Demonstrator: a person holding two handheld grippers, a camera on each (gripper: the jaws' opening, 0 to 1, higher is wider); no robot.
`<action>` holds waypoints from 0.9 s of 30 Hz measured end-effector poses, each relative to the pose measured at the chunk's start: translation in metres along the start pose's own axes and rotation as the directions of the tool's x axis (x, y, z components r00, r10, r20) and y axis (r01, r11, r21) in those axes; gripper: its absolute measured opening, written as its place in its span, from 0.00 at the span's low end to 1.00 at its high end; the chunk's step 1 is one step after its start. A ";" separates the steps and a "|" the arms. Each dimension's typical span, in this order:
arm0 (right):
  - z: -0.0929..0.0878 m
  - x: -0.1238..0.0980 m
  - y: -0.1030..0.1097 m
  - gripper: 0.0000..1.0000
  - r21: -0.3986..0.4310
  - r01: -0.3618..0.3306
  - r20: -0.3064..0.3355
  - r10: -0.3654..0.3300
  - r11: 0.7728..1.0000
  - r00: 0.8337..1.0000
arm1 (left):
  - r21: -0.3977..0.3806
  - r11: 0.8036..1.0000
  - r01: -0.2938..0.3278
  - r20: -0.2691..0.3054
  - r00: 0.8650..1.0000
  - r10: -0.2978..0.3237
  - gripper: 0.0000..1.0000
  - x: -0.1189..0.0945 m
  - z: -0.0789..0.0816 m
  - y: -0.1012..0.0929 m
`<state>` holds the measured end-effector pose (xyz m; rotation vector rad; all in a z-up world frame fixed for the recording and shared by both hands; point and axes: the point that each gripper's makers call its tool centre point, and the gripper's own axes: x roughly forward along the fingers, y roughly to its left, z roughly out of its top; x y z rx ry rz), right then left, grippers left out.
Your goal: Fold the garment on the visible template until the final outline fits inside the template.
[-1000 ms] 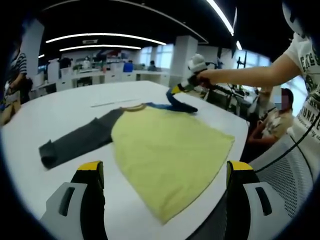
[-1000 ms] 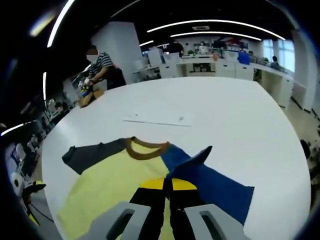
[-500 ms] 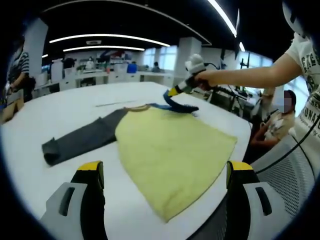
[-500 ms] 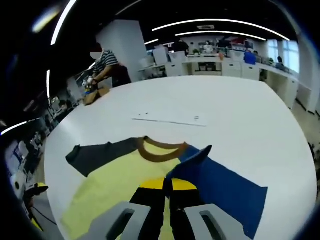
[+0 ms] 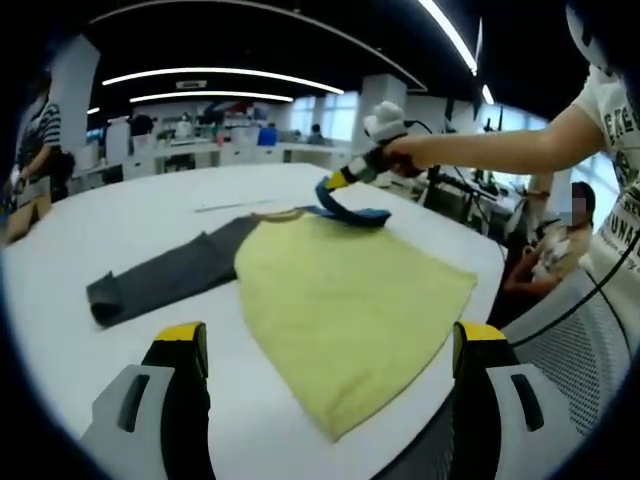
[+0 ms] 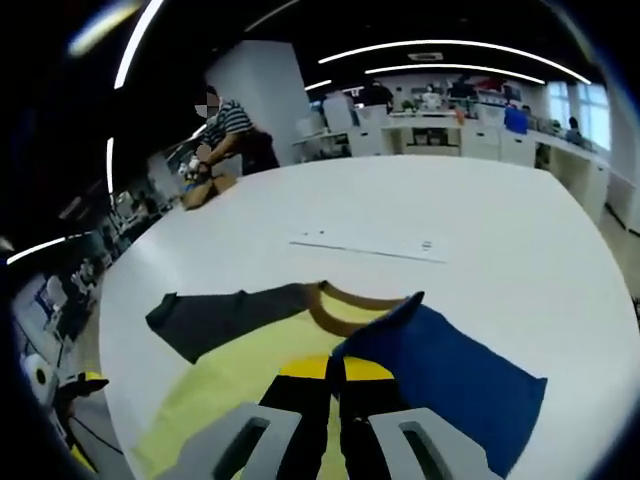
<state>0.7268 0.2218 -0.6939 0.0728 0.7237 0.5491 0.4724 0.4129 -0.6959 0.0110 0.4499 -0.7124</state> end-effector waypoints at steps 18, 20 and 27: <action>0.000 0.015 0.042 0.00 -0.037 -0.075 -0.019 0.074 0.996 0.997 | 0.000 1.000 -0.021 0.002 1.000 0.021 0.99 -0.005 -0.002 0.007; 0.001 0.018 0.047 0.00 -0.033 -0.085 -0.021 0.085 0.996 0.996 | -0.002 1.000 -0.023 0.003 1.000 0.023 0.99 -0.005 -0.002 0.007; 0.005 0.026 0.059 0.00 -0.041 -0.106 -0.026 0.105 0.994 0.994 | 0.001 1.000 -0.028 0.006 1.000 0.028 0.99 -0.006 0.000 0.006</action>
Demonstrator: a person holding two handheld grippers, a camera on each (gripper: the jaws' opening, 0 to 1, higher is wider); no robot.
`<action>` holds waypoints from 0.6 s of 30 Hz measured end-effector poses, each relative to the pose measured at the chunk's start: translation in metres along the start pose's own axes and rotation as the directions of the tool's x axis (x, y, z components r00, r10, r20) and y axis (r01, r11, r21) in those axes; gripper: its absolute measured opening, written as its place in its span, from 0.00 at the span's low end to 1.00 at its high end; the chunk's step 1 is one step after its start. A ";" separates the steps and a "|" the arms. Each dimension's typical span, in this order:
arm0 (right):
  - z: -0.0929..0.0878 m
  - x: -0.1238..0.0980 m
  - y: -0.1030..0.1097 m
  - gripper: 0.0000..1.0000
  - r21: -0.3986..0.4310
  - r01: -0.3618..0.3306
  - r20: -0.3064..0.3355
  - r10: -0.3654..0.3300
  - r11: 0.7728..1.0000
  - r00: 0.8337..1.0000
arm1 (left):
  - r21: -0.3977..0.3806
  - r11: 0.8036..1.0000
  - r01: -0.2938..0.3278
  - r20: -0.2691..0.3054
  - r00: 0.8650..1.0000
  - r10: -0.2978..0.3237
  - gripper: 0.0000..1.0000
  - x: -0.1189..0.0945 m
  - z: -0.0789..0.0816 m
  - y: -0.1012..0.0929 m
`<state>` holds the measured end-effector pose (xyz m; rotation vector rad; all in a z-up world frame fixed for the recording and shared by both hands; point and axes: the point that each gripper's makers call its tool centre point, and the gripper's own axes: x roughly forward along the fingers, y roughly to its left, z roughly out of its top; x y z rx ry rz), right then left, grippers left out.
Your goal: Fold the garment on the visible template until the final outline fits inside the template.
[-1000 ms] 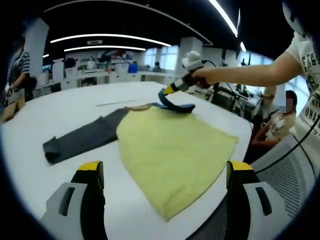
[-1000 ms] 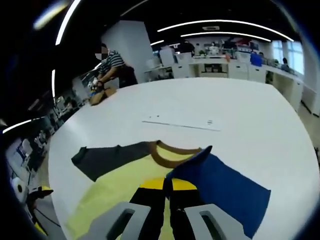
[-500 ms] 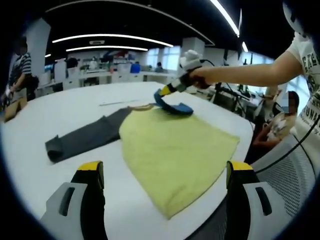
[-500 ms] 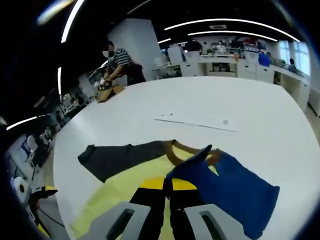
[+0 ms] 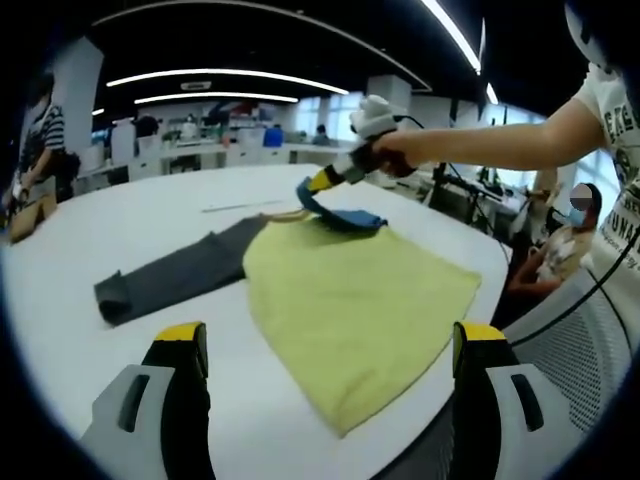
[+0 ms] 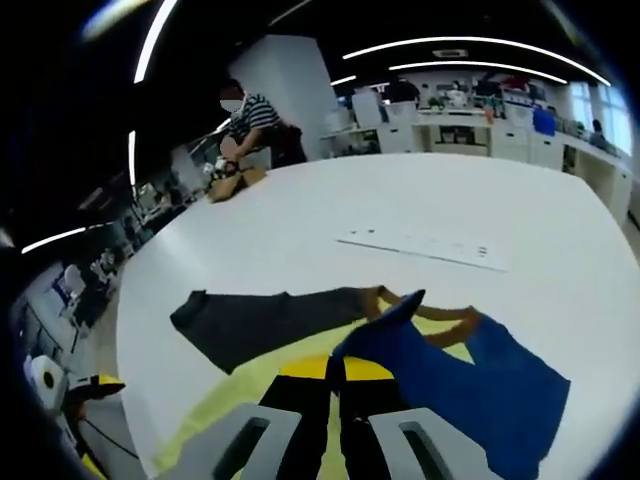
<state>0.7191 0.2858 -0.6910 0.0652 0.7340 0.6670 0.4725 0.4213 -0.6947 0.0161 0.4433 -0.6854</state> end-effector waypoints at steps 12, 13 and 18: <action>-0.013 0.017 0.029 0.00 -0.047 -0.079 -0.039 0.077 0.996 0.996 | -0.005 1.000 -0.010 -0.004 1.000 0.010 0.99 -0.002 -0.003 0.003; -0.015 0.019 0.032 0.00 -0.052 -0.089 -0.042 0.087 0.995 0.995 | -0.006 1.000 -0.011 -0.004 1.000 0.011 0.99 -0.003 -0.003 0.003; -0.025 0.025 0.041 0.00 -0.057 -0.119 -0.072 0.115 0.991 0.991 | -0.007 1.000 -0.015 -0.006 1.000 0.015 0.99 -0.004 -0.005 0.005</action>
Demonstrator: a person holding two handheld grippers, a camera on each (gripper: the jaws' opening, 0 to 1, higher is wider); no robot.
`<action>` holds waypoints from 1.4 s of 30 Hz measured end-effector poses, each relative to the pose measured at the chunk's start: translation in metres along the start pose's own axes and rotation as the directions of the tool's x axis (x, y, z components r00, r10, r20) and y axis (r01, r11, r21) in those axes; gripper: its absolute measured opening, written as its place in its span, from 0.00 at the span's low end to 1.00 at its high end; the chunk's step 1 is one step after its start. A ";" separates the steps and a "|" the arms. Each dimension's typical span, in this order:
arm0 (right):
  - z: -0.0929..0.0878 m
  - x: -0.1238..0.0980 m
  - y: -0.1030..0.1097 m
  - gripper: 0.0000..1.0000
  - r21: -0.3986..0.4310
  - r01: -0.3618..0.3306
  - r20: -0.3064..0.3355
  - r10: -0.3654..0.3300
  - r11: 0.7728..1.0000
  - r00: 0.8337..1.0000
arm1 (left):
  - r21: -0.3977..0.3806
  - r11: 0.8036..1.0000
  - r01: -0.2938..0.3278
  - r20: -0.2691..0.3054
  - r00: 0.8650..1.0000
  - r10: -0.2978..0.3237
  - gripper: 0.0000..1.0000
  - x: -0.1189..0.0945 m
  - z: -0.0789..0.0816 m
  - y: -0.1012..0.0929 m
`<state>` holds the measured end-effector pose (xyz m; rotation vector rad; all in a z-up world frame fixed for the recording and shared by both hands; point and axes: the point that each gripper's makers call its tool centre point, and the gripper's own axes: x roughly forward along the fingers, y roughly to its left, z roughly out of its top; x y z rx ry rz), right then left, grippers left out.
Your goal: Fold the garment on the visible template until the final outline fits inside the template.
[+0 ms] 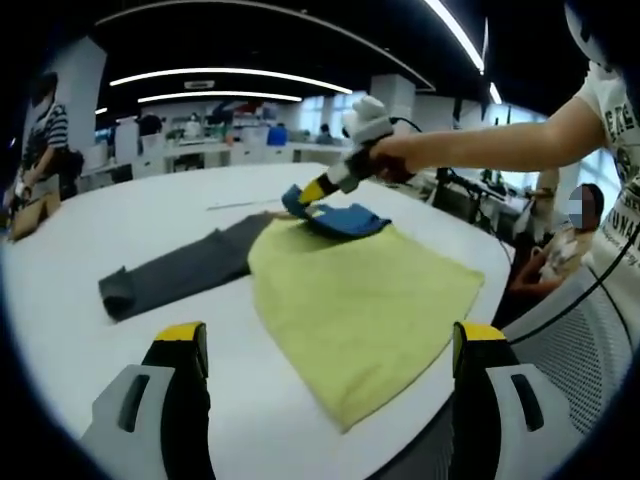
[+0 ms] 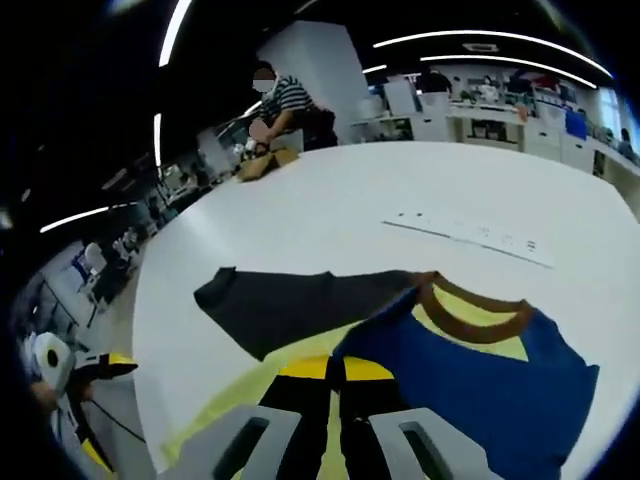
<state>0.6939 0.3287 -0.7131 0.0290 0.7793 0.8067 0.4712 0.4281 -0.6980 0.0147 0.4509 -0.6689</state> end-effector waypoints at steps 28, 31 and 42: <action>-0.031 0.018 0.030 0.21 -0.101 -0.078 -0.065 0.071 0.992 0.995 | 0.009 1.000 -0.004 0.012 1.000 0.003 0.99 -0.002 0.002 0.003; -0.025 0.009 0.024 0.39 -0.139 -0.083 -0.042 0.078 0.987 0.996 | 0.012 1.000 -0.005 0.010 1.000 0.005 0.99 -0.001 0.005 0.000; -0.029 -0.024 -0.009 0.77 -0.190 -0.064 -0.048 0.056 0.980 0.997 | 0.022 1.000 0.002 -0.001 1.000 -0.002 0.99 0.004 0.008 -0.001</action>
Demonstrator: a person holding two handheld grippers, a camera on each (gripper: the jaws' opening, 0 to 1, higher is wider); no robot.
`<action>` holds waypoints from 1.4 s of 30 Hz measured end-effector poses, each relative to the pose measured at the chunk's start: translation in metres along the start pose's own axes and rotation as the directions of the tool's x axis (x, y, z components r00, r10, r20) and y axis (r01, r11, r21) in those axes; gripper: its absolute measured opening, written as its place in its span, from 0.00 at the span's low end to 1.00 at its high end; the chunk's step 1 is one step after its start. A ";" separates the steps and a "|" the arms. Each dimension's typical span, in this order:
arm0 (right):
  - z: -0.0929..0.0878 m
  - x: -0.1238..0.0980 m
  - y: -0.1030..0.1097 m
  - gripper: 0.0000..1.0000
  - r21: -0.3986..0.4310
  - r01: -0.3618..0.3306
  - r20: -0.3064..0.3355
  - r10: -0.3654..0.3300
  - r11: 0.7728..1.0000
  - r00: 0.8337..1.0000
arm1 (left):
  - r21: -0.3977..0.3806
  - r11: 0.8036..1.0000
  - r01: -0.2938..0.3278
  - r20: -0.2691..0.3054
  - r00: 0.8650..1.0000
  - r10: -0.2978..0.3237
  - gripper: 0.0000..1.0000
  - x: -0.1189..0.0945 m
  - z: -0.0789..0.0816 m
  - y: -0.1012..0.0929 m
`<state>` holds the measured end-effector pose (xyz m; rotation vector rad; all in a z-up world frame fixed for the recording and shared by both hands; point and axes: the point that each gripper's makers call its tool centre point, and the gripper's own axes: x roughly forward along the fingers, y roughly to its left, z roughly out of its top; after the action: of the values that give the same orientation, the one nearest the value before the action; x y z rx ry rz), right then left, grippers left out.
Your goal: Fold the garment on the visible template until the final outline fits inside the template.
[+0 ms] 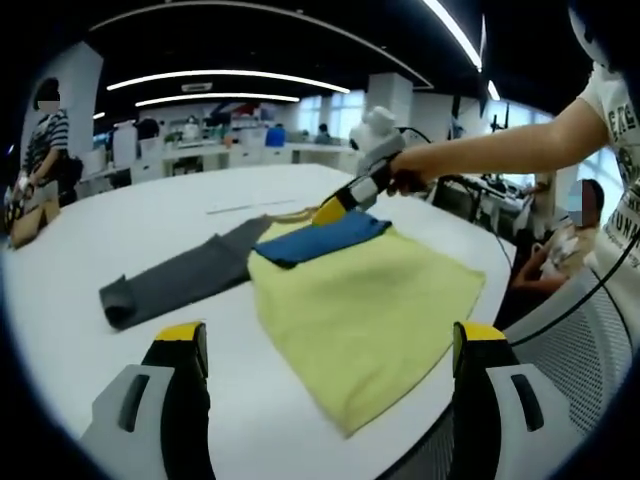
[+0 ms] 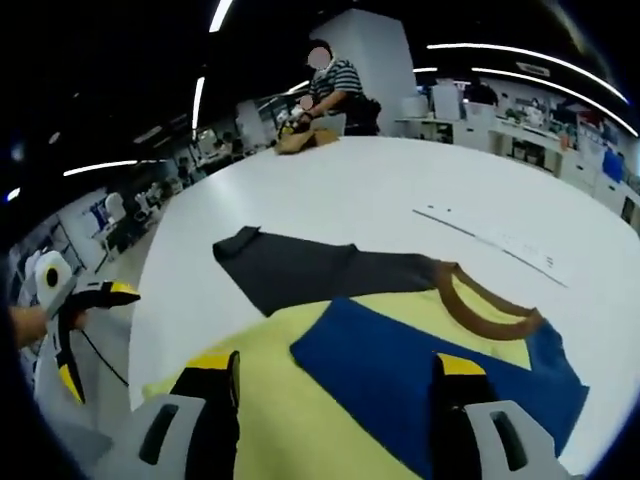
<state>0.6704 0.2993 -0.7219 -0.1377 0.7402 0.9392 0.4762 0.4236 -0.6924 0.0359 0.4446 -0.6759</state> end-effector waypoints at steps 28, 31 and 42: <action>-0.076 -0.089 -0.078 0.64 0.068 0.108 -0.041 -0.105 0.992 0.994 | 0.015 0.999 0.033 -0.021 0.999 -0.033 0.99 0.004 0.000 -0.006; -0.088 -0.097 -0.084 0.51 0.061 0.131 -0.079 -0.126 0.989 0.989 | 0.012 0.999 0.034 -0.024 0.999 -0.034 0.99 0.004 0.000 -0.007; -0.106 -0.112 -0.096 0.27 0.046 0.175 -0.107 -0.169 0.984 0.980 | 0.006 0.999 0.039 -0.028 0.999 -0.039 0.99 0.006 0.001 -0.006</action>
<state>0.6492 0.1211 -0.7498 -0.1996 0.8346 0.7506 0.4768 0.4155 -0.6929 0.0433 0.4707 -0.7160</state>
